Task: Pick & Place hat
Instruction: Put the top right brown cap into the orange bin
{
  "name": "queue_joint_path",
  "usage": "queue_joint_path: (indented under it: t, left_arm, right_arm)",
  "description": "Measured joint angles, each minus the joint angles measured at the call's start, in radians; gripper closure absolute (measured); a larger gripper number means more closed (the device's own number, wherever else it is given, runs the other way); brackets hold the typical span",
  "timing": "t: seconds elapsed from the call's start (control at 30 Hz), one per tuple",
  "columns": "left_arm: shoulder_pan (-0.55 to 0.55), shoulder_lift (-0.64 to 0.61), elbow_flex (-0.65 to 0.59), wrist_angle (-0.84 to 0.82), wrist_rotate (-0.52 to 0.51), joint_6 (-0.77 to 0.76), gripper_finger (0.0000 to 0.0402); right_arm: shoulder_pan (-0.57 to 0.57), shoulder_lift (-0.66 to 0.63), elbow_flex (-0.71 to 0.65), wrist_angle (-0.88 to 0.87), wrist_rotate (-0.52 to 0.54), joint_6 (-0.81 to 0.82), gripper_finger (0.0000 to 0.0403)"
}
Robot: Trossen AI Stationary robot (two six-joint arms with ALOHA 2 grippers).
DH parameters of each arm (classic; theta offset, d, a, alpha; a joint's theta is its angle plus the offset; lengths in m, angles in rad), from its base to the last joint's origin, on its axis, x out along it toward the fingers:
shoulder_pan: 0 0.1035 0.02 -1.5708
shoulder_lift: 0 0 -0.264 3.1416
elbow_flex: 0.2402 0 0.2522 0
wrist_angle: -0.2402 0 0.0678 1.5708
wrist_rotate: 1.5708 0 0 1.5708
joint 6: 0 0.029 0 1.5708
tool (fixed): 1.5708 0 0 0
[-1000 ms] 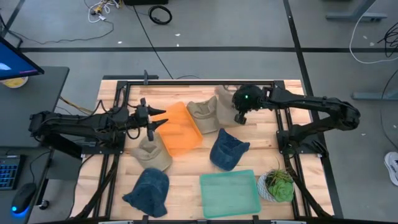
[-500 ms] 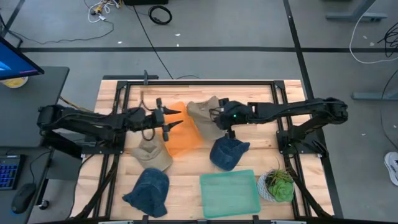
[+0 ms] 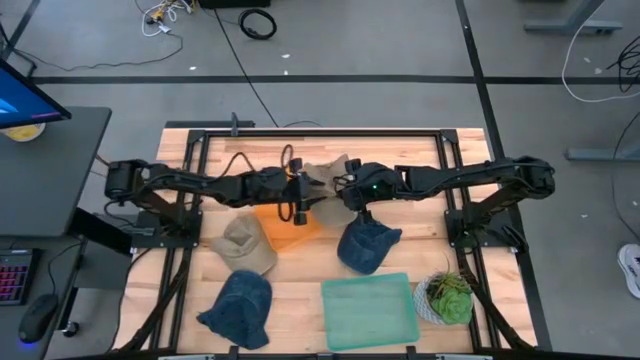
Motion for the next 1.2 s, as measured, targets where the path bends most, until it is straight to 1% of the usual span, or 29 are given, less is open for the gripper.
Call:
queue_joint_path:
  t: [0.1,0.2,0.3,0.43,0.47,0.57,0.63,0.73,0.83,0.93,0.97,1.1,1.2]
  left_arm:
    - [0.002,0.032,0.036,-0.090,0.000,-0.018,0.0218]
    - [0.001,0.043,0.051,-0.150,0.000,-0.023,0.0242]
    - [0.000,0.042,0.051,-0.172,0.000,-0.025,0.0290]
    - [-0.002,0.038,0.050,-0.179,-0.004,-0.025,0.0376]
    - [-0.003,0.038,0.050,-0.179,-0.011,-0.025,0.0387]
    - [-0.003,0.038,0.050,-0.179,-0.065,-0.024,0.0390]
    - [-0.004,0.034,0.049,-0.193,-0.107,-0.022,0.0390]
    - [-0.009,0.014,0.047,-0.226,-0.166,-0.022,0.0395]
    - [-0.022,-0.049,0.047,-0.292,-0.261,-0.024,0.0396]
    - [-0.043,-0.131,0.048,-0.401,-0.346,-0.040,0.0396]
    - [-0.049,-0.163,0.048,-0.434,-0.357,-0.054,0.0396]
    - [-0.071,-0.280,0.050,-0.642,-0.357,-0.098,0.0396]
    - [-0.081,-0.314,0.050,-0.803,-0.356,-0.159,0.0396]
  right_arm:
    - [0.010,0.000,0.000,0.001,-0.001,-0.009,0.0399]
    - [0.019,0.000,0.000,-0.002,0.004,-0.024,0.0399]
    - [0.019,0.000,0.000,-0.001,0.028,-0.012,0.0399]
    - [0.018,0.000,0.000,0.003,0.052,-0.011,0.0398]
    - [0.019,0.000,0.000,0.003,0.053,-0.009,0.0397]
    - [0.018,0.000,0.000,0.003,0.058,0.038,0.0385]
    - [0.018,-0.002,0.000,-0.007,0.066,0.068,0.0369]
    - [0.023,-0.003,0.000,-0.037,0.132,0.099,0.0336]
    - [0.030,-0.003,0.000,-0.074,0.204,0.126,0.0302]
    - [0.036,-0.003,0.000,-0.111,0.267,0.150,0.0272]
    - [0.037,-0.003,0.000,-0.121,0.278,0.155,0.0263]
    - [0.037,-0.003,0.000,-0.151,0.287,0.189,0.0237]
    - [0.037,-0.003,0.000,-0.158,0.286,0.198,0.0228]
